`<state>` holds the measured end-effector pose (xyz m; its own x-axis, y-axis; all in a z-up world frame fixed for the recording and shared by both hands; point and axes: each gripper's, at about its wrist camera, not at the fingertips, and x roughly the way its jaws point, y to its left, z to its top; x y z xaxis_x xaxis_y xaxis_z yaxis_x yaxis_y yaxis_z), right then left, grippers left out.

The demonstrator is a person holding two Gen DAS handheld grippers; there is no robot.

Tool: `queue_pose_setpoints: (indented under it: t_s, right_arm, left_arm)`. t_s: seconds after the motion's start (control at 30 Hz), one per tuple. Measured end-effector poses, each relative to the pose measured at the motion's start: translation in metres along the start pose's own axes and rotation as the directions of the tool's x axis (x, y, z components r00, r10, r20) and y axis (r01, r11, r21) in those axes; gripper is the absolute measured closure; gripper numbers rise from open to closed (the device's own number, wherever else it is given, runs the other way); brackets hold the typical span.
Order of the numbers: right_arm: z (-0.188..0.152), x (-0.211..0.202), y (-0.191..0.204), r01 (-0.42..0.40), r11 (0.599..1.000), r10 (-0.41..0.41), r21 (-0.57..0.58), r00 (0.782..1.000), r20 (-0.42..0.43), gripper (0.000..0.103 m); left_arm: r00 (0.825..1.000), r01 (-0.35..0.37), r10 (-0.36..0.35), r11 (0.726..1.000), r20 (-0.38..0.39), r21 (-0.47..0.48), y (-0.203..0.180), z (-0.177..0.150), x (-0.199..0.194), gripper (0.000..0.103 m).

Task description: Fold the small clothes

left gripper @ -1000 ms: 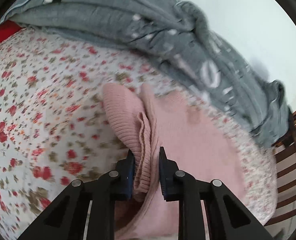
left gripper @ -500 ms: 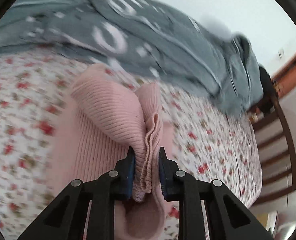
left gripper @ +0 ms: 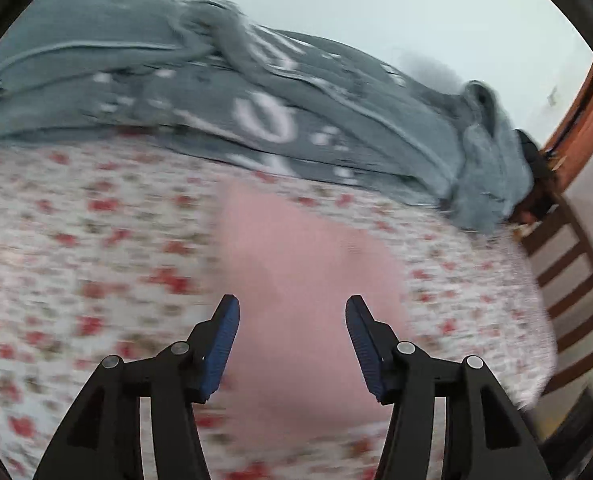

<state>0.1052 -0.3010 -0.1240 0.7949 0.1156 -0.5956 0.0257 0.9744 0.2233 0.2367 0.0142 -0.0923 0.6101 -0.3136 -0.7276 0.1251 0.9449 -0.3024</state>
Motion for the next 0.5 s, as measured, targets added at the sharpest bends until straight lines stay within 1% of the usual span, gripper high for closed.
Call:
queue_pose_setpoints:
  t_s: [0.03,0.07,0.1,0.13,0.2,0.27,0.3,0.33,0.37,0.4,0.43,0.47,0.5]
  right_arm:
    - [0.005,0.005,0.006,-0.026,1.0,0.026,0.013,1.0,-0.003,0.058]
    - [0.01,0.01,0.012,-0.05,0.998,0.05,0.027,0.999,-0.003,0.055]
    - [0.015,0.015,0.017,-0.066,0.997,0.066,0.038,0.998,-0.003,0.052]
    - [0.021,0.022,0.026,-0.093,0.994,0.094,0.058,0.996,-0.003,0.051]
    - [0.03,0.033,0.037,-0.143,0.986,0.144,0.084,0.989,-0.009,0.047]
    - [0.039,0.05,0.051,-0.194,0.975,0.197,0.109,0.98,-0.022,0.041]
    - [0.042,0.059,0.057,-0.2,0.973,0.204,0.115,0.979,-0.028,0.039]
    - [0.044,0.07,0.062,-0.188,0.975,0.194,0.12,0.98,-0.04,0.039]
    - [0.046,0.081,0.066,-0.168,0.977,0.176,0.129,0.983,-0.056,0.039]
    - [0.047,0.092,0.07,-0.154,0.978,0.165,0.138,0.984,-0.072,0.039]
    - [0.046,0.104,0.071,-0.143,0.979,0.157,0.146,0.983,-0.091,0.039]
    - [0.044,0.118,0.072,-0.116,0.981,0.136,0.153,0.982,-0.129,0.04]
    - [0.042,0.128,0.072,-0.097,0.983,0.122,0.155,0.979,-0.162,0.045]
  left_arm:
    - [0.999,-0.045,0.045,0.999,0.006,0.01,0.016,-0.003,-0.001,0.048]
    - [0.994,-0.107,0.106,0.994,0.01,0.018,0.036,-0.011,0.001,0.048]
    - [0.991,-0.135,0.135,0.991,0.009,0.018,0.045,-0.015,0.004,0.048]
    - [0.984,-0.18,0.18,0.984,0.0,0.015,0.065,-0.023,0.009,0.048]
    - [0.975,-0.221,0.222,0.975,-0.019,0.007,0.093,-0.035,0.017,0.048]
    - [0.968,-0.247,0.246,0.969,-0.041,0.0,0.121,-0.051,0.029,0.048]
    - [0.967,-0.252,0.251,0.968,-0.051,-0.004,0.132,-0.06,0.036,0.048]
    - [0.969,-0.243,0.243,0.97,-0.05,-0.004,0.138,-0.066,0.041,0.048]
    - [0.976,-0.216,0.216,0.976,0.023,0.014,0.142,-0.076,0.039,0.046]
    - [0.976,-0.21,0.208,0.977,0.059,0.031,0.14,-0.081,0.037,0.042]
    - [0.977,-0.206,0.202,0.977,0.068,0.055,0.137,-0.084,0.038,0.04]
    - [0.975,-0.218,0.213,0.973,0.07,0.078,0.134,-0.084,0.039,0.037]
    - [0.973,-0.227,0.221,0.97,0.072,0.089,0.132,-0.084,0.04,0.036]
